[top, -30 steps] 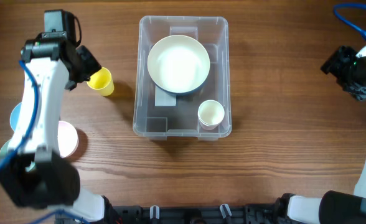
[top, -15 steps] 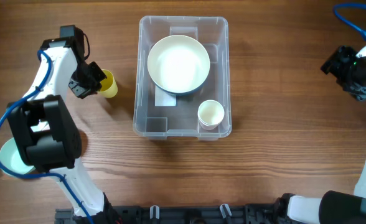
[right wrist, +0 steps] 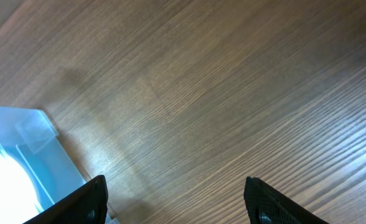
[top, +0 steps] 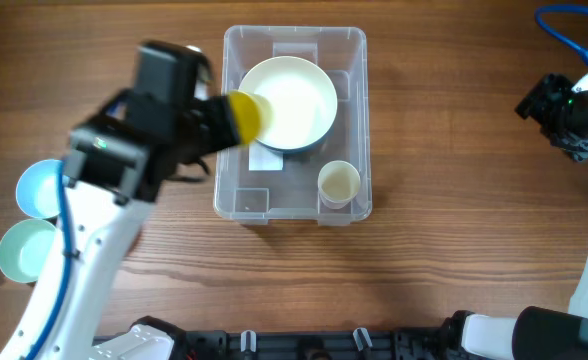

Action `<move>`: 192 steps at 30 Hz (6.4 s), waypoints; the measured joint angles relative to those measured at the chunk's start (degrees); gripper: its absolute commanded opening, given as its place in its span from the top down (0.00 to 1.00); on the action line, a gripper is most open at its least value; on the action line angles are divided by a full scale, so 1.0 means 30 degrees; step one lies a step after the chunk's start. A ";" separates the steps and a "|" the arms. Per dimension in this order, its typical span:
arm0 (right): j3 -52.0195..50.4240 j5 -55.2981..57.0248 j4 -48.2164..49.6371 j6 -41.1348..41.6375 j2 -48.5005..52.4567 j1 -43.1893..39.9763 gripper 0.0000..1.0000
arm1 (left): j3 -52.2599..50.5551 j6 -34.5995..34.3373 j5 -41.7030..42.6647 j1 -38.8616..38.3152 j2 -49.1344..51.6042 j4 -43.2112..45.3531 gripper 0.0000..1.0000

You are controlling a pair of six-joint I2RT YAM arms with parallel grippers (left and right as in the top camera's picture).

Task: Pack container
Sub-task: 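Lower the yellow cup onto the nested cups in the bin and release, then reach the left gripper to the pale pink bowl and grasp its rim, then carry the pink bowl into the bin's lower left and release it, then reach the left gripper to the light blue bowl and grasp its rim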

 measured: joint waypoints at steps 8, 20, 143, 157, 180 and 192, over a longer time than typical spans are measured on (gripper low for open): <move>0.0000 0.0007 -0.0007 0.0000 0.0000 0.0000 0.28 | -0.0015 -0.1632 0.0102 -0.5231 0.3475 0.1115 0.96; 0.0000 0.0007 -0.0007 -0.0204 0.0000 0.0000 0.28 | -0.0080 -0.1843 0.0962 -0.5552 0.8072 0.0787 0.95; 0.0000 -0.0364 0.0000 -0.0787 0.0000 0.0000 0.27 | -0.0481 -0.0459 -0.0823 -0.4116 1.2568 -0.0758 0.56; 0.0000 -0.0357 -0.0007 -0.0852 0.0000 0.0000 0.27 | 0.5085 0.0058 -0.2565 0.1909 0.5799 -0.4590 0.17; 0.0000 -0.0357 -0.0007 -0.0860 0.0000 0.0000 0.27 | 0.0860 0.0583 -0.2623 1.7260 1.2852 -0.0058 0.14; 0.0000 -0.0364 -0.0007 -0.0860 0.0000 0.0000 0.28 | 0.0845 0.0984 -0.2463 1.7260 1.5256 0.1158 0.62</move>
